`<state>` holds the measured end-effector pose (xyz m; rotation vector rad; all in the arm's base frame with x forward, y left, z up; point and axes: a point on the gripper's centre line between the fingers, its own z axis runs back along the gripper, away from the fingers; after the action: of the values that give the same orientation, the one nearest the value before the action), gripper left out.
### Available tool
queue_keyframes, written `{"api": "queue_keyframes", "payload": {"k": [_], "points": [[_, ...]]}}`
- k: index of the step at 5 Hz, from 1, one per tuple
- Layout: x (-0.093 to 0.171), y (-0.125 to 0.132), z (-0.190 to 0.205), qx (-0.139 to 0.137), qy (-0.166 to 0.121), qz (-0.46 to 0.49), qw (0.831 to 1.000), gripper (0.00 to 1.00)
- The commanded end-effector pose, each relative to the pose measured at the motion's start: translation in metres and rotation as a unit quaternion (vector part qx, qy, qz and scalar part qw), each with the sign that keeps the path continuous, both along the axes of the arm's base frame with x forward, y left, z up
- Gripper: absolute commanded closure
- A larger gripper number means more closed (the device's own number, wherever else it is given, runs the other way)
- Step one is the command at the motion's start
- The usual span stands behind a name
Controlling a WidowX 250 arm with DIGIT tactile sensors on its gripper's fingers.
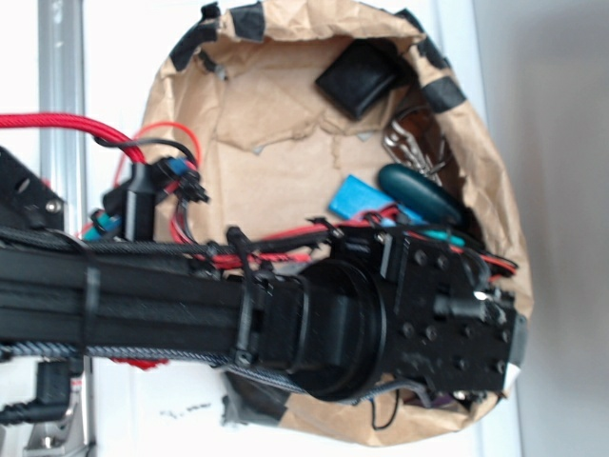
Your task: Grab the blue sponge.
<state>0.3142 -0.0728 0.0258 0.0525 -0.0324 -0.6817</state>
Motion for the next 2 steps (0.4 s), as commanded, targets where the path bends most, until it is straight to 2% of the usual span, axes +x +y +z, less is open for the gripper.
{"api": "queue_keyframes", "payload": {"k": [1, 2], "points": [[-0.001, -0.012, 0.020, 0.013, -0.038, 0.031, 0.999, 1.00], [-0.019, 0.002, 0.051, 0.037, -0.081, 0.139, 0.986, 1.00]]}}
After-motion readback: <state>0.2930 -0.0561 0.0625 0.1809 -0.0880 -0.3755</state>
